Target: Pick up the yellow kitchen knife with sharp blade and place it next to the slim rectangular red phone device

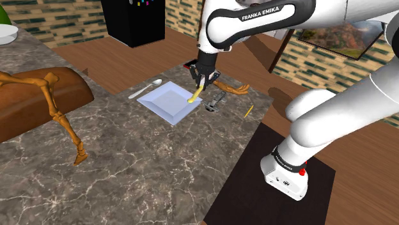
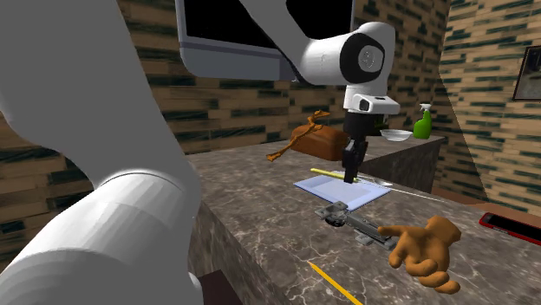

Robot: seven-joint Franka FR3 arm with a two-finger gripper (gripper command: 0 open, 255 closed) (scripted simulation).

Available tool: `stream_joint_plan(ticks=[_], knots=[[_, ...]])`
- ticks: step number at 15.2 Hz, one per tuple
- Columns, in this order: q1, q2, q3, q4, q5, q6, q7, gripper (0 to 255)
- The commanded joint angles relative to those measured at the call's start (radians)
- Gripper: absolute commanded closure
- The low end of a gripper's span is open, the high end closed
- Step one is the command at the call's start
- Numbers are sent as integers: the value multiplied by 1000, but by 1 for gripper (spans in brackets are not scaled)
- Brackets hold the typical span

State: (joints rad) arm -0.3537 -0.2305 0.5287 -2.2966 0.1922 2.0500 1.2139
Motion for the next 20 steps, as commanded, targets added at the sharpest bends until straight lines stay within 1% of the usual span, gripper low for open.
stream_joint_plan(ticks=[1,5,9,14,16,18,19,20], knots=[[-19,103,16,91,-55,5,33,255],[-28,279,26,269,-159,-19,90,255],[-3,456,17,473,-258,-70,139,255],[64,682,-12,778,-361,-174,173,255],[102,779,-28,926,-395,-230,176,255],[148,887,-47,1102,-426,-299,171,255],[162,917,-53,1154,-434,-320,169,255],[161,918,-54,1141,-434,-307,169,255]])
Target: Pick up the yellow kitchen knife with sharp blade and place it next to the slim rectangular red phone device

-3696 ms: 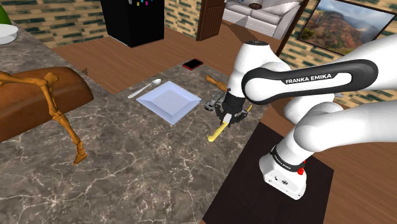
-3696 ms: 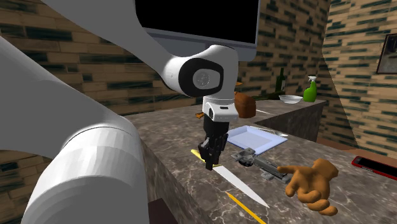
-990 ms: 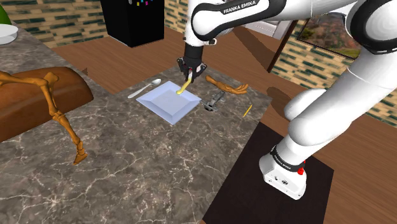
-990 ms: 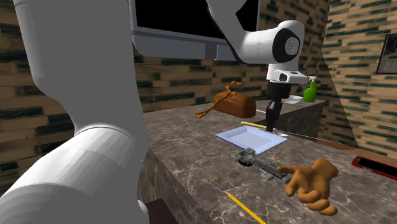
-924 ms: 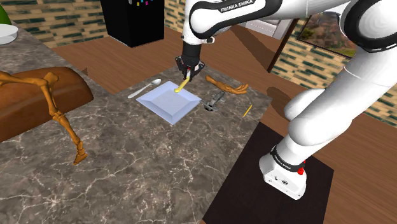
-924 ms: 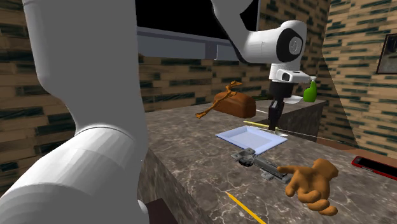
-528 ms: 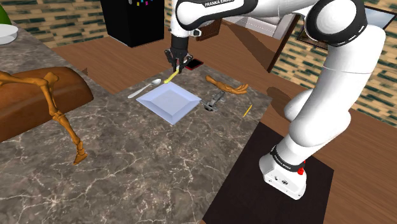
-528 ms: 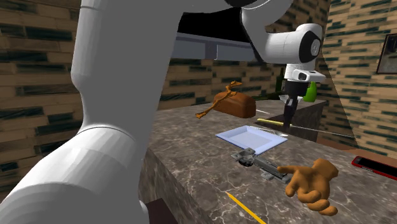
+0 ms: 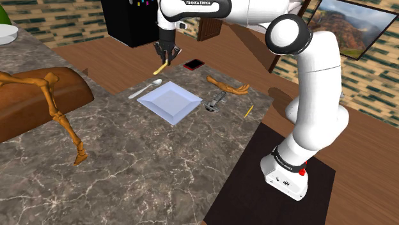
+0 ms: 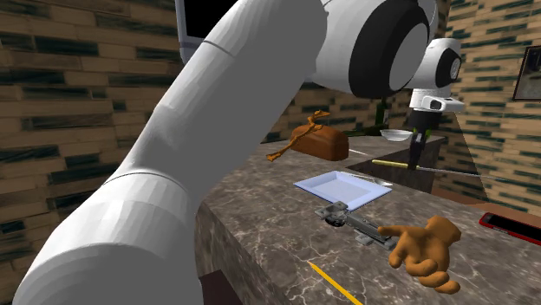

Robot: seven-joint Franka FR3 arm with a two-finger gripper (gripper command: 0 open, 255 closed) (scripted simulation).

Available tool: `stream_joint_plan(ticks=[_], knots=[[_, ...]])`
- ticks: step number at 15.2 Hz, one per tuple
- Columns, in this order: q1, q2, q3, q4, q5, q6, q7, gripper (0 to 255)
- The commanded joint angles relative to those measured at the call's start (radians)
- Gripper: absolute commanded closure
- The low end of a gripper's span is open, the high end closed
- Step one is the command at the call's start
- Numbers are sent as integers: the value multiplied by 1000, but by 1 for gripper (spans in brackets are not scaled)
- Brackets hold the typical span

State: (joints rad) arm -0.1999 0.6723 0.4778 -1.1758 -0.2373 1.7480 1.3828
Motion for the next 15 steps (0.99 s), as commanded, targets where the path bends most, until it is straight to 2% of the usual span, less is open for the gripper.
stream_joint_plan(ticks=[1,12,15], knots=[[5,16,-3,8,-5,8,1,255],[-7,47,-14,-104,-20,146,10,255],[-7,47,-14,-104,-20,146,10,255]])
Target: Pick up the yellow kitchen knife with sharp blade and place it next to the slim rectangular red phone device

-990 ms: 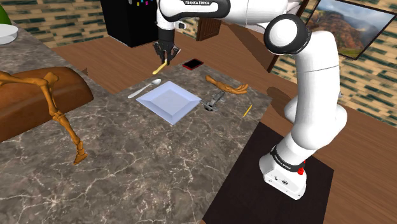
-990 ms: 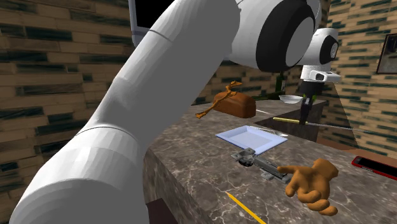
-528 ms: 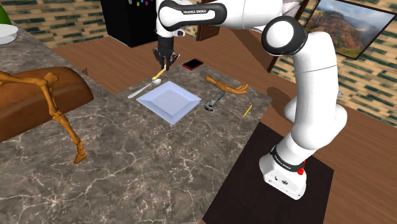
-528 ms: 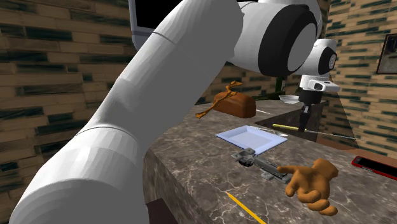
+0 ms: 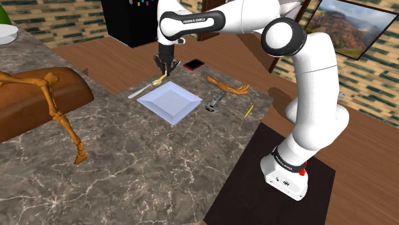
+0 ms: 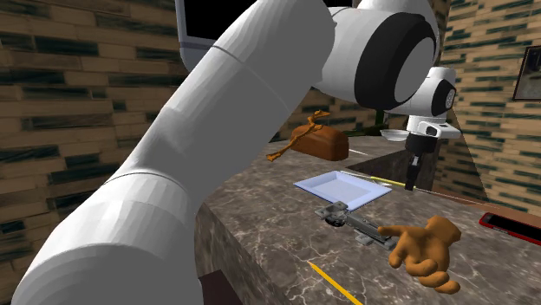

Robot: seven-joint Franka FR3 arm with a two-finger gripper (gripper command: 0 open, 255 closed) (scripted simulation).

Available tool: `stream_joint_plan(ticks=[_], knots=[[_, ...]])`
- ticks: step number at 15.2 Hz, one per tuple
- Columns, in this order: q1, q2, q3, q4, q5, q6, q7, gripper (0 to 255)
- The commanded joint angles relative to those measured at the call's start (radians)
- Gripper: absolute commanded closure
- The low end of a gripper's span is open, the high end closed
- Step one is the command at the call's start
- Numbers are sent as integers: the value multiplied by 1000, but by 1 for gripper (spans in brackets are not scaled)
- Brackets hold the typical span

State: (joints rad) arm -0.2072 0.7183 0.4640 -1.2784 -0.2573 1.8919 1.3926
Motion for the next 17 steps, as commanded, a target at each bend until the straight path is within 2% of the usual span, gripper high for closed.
stream_joint_plan(ticks=[1,5,6,11,15,17], knots=[[0,1,0,-1,0,2,0,255],[0,1,0,-1,0,2,0,255],[0,1,0,-2,0,2,0,0],[0,1,0,-2,0,2,0,0],[10,-18,7,99,11,-113,-11,0],[10,-18,7,99,11,-113,-11,0]])
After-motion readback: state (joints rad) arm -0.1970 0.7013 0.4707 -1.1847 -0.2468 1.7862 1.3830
